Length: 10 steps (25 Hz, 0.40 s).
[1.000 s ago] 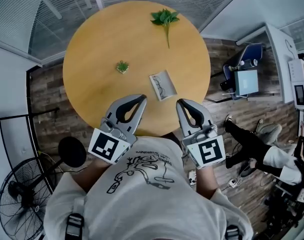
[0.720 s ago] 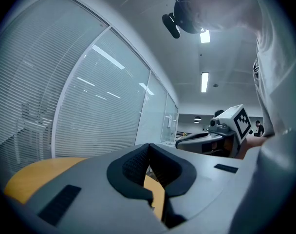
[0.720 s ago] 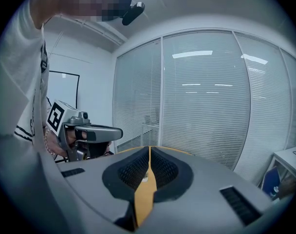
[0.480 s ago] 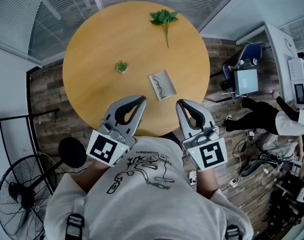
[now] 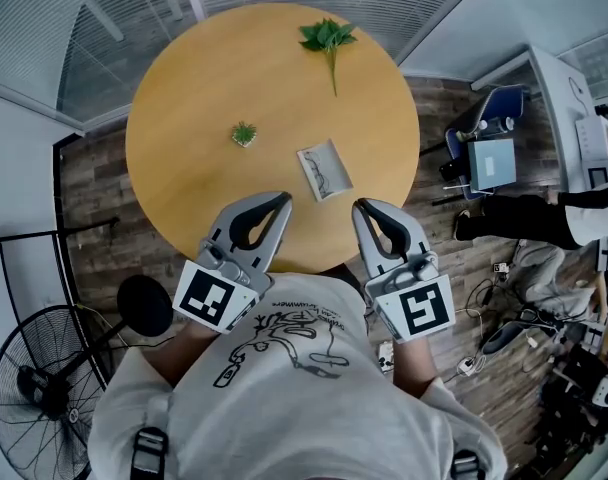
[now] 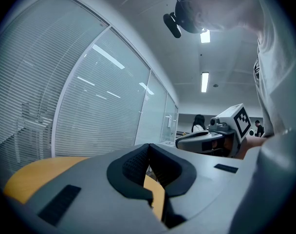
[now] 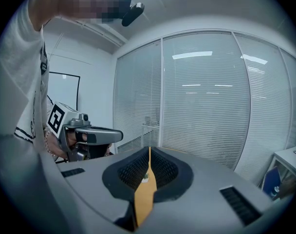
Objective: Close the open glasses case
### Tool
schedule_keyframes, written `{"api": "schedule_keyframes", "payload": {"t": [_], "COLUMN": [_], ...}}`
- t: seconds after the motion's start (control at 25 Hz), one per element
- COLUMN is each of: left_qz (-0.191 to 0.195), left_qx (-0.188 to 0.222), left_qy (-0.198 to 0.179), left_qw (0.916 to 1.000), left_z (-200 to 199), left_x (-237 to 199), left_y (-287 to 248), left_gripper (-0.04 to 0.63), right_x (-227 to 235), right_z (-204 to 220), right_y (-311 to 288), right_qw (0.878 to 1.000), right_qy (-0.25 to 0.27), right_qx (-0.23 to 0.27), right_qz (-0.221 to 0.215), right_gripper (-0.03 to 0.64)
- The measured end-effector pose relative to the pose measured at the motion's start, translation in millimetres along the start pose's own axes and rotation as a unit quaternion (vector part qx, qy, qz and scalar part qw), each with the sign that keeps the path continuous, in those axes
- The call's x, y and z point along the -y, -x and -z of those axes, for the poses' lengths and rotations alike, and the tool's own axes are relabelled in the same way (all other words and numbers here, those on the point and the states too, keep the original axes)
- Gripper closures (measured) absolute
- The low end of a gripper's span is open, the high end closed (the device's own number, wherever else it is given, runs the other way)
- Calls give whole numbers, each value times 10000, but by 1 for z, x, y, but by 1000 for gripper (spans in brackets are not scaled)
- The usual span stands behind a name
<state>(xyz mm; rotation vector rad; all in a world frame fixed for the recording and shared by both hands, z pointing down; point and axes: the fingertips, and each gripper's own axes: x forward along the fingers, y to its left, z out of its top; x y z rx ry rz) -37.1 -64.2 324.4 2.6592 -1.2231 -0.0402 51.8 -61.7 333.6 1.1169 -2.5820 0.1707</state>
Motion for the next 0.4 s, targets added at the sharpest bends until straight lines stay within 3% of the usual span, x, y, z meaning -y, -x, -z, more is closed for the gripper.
{"api": "schedule_keyframes", "payload": {"t": [0.4], "left_qz": [15], "left_qx": [15], "left_qy": [2], "left_qw": [10000], "left_z": [0], "left_x": [-1], "left_y": [2], "left_gripper": [575], "right_x": [-4], "right_z": [-3], "right_y": [-2], "right_qw": [10000], "right_qy": [65], "right_qx": [67], "right_qz": [-26], "right_gripper": [597]}}
